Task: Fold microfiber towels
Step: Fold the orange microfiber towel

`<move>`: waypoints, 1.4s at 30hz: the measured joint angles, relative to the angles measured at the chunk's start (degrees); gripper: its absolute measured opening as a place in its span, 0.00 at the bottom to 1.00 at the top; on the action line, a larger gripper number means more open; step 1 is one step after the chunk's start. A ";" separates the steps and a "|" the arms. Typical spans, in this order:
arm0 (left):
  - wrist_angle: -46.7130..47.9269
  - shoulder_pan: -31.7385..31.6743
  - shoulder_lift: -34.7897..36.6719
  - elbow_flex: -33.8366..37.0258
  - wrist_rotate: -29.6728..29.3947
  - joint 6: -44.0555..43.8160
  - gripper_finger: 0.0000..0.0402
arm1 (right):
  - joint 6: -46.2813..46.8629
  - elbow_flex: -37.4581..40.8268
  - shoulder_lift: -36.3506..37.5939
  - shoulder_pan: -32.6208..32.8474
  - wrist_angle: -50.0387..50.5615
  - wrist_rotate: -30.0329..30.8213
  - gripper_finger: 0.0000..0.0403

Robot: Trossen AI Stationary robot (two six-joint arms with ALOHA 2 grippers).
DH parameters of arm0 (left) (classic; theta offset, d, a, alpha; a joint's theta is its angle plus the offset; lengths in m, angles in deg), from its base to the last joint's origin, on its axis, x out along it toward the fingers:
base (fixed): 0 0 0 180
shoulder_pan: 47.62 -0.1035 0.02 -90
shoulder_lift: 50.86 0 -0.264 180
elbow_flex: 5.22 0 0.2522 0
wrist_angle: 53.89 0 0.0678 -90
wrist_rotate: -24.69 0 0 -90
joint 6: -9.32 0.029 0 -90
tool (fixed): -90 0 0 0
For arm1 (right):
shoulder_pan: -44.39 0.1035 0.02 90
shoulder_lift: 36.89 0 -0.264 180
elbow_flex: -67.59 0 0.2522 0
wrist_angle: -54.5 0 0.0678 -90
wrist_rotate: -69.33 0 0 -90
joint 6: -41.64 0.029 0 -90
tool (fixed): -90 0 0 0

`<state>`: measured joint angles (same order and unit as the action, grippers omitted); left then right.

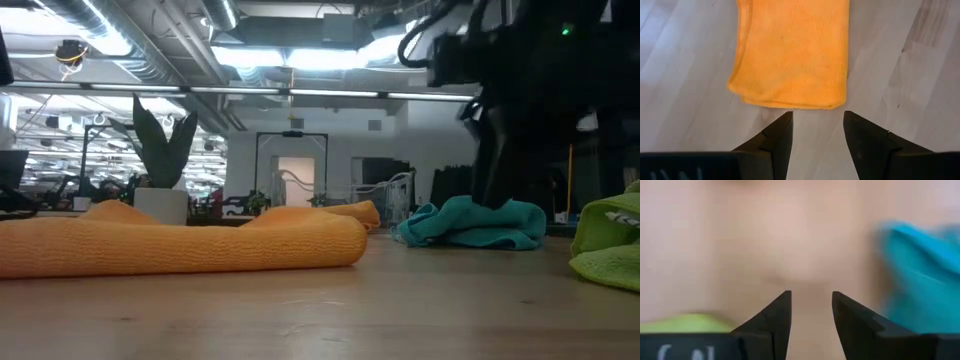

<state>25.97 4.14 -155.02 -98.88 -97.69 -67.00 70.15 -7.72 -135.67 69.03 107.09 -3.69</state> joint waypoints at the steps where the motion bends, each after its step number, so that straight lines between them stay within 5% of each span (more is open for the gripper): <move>1: -0.07 -0.02 0.00 0.00 -0.02 -0.02 0.42 | -2.00 1.18 0.36 0.00 -4.31 -3.32 0.35; 4: -0.15 -0.02 0.00 0.00 -0.02 -0.01 0.42 | -6.06 3.51 0.41 0.00 -13.66 -7.60 0.35; 17: -0.21 0.00 0.00 0.00 -0.71 0.42 0.42 | -8.13 4.39 0.41 -0.07 -28.86 -7.62 0.35; 42: -0.21 0.00 0.00 0.00 -1.29 0.42 0.42 | -7.99 4.39 0.37 -0.09 -30.52 -7.59 0.35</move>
<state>25.75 4.15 -155.02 -98.88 -98.98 -66.58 62.15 -3.33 -135.30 68.95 76.57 -11.28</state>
